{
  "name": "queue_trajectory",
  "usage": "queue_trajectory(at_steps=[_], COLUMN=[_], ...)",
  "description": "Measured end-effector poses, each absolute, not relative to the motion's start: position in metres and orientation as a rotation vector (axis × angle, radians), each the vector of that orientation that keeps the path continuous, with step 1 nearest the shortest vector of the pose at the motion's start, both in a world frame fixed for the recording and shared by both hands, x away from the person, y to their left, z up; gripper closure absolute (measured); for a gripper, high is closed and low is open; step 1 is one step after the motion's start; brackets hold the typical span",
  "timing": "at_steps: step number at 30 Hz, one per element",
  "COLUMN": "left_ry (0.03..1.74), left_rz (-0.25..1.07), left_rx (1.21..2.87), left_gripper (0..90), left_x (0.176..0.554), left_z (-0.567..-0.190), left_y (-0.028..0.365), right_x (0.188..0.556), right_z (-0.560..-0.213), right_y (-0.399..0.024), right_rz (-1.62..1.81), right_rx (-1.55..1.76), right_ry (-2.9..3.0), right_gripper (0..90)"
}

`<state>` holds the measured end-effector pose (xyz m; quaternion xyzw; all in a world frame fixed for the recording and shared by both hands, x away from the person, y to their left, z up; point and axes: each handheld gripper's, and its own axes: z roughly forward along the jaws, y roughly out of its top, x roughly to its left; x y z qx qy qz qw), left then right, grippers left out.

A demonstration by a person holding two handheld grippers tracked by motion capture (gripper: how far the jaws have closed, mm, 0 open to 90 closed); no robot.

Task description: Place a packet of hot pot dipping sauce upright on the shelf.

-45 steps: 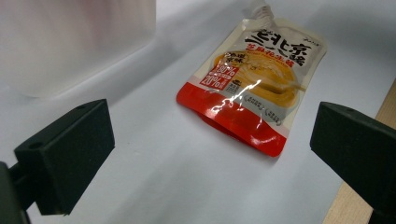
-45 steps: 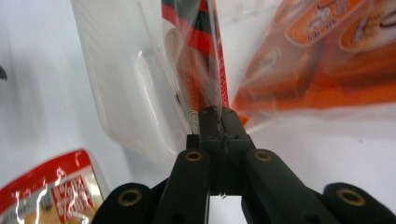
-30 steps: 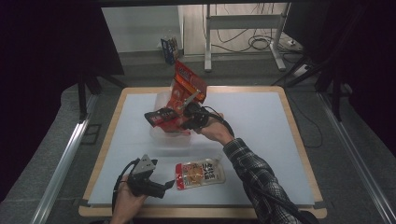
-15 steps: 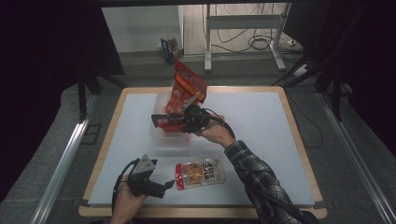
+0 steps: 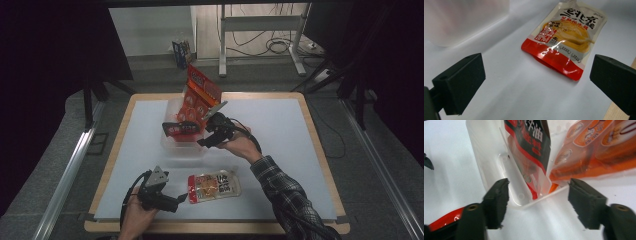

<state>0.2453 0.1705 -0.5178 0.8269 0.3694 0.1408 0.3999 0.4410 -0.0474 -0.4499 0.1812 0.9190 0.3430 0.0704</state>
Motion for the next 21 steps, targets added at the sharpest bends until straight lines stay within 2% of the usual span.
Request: queue_trajectory(at_steps=[5,12,21], left_ry=[0.944,0.946,0.940], left_rz=[0.367,0.382,0.360], left_rx=[2.114,2.143,2.139], left_gripper=[0.3,0.9,1.1], left_x=[0.246,0.246,0.247], left_z=[-0.519,-0.519,-0.520], left_y=[0.168,0.165,0.166], right_x=[0.434,0.422,0.404], right_z=[-0.452,-0.455,-0.459], right_y=[-0.058,-0.072,-0.089], right_rz=[1.045,1.085,1.118], right_rx=[0.554,0.577,0.608], right_ry=[2.748,2.729,2.690], right_gripper=[19.9,10.3,3.9])
